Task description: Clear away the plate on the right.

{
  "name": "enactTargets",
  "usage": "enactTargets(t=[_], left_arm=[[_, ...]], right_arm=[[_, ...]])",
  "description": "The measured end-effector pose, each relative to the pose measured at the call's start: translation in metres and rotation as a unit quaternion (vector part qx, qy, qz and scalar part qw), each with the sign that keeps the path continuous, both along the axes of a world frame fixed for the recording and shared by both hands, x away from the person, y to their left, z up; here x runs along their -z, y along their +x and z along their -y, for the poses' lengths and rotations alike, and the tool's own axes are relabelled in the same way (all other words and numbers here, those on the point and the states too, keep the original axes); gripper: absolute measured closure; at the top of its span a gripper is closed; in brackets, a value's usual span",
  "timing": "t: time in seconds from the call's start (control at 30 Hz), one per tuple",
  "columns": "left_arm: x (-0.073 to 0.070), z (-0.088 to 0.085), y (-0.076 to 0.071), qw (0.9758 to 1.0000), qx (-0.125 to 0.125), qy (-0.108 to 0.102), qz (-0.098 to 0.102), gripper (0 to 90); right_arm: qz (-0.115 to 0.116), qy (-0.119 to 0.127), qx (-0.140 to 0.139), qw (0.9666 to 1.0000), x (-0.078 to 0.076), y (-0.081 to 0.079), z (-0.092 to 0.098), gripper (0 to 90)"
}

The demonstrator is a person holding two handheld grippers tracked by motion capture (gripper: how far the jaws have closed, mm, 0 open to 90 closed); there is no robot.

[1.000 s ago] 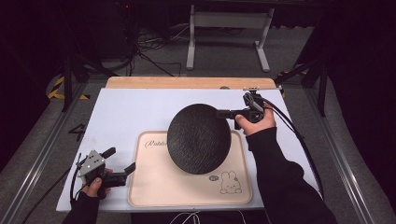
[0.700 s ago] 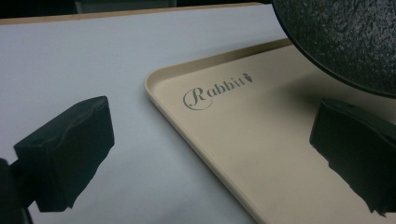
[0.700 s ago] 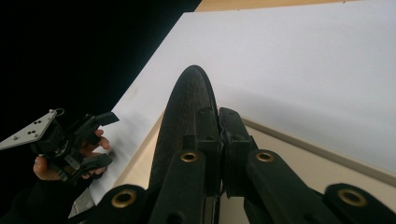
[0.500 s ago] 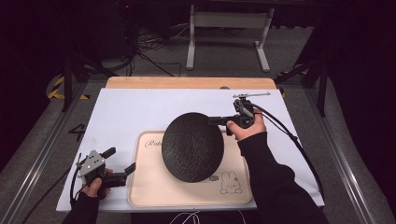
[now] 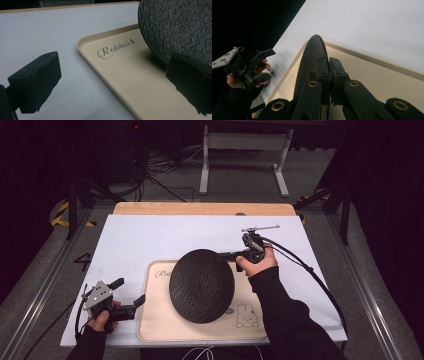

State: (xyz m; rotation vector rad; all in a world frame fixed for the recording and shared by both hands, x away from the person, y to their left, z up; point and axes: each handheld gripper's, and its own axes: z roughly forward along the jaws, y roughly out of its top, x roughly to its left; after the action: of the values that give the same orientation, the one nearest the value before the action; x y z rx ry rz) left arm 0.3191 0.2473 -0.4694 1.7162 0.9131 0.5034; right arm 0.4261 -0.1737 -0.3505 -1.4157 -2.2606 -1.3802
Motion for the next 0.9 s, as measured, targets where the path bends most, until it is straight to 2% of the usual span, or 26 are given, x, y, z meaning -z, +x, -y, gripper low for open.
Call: enactTargets(t=[0.17, 0.33, 0.4, 0.57, 0.73, 0.83, 0.9], left_arm=[[0.000, 0.000, 0.000, 1.0000, -0.002, -0.001, -0.003, 0.7], [0.000, 0.001, 0.000, 1.0000, -0.001, 0.000, -0.005, 0.7], [0.000, 0.001, 0.000, 1.0000, -0.001, 0.000, -0.005, 0.7], [0.000, 0.001, 0.000, 1.0000, -0.001, -0.001, -0.005, 0.7], [0.000, 0.001, 0.000, 1.0000, -0.001, 0.000, -0.005, 0.7], [0.000, 0.001, 0.000, 1.0000, -0.002, 0.001, -0.004, 0.7], [0.000, 0.001, 0.000, 1.0000, -0.001, 0.002, -0.004, 0.7]], right_arm=[[-0.015, 0.012, 0.003, 0.9998, 0.007, 0.001, 0.002, 88.2], [-0.022, -0.002, 0.003, 0.9998, 0.014, 0.001, 0.002, 87.9], [-0.028, 0.006, 0.000, 0.9996, 0.017, 0.002, 0.002, 87.8], [-0.033, 0.005, 0.002, 0.9994, 0.024, 0.003, 0.002, 88.2], [-0.034, -0.007, 0.001, 0.9994, 0.027, 0.003, 0.004, 88.2], [-0.047, -0.008, -0.001, 0.9989, 0.032, 0.005, 0.006, 87.9], [-0.046, -0.013, -0.002, 0.9988, 0.034, 0.005, 0.006, 87.3]])
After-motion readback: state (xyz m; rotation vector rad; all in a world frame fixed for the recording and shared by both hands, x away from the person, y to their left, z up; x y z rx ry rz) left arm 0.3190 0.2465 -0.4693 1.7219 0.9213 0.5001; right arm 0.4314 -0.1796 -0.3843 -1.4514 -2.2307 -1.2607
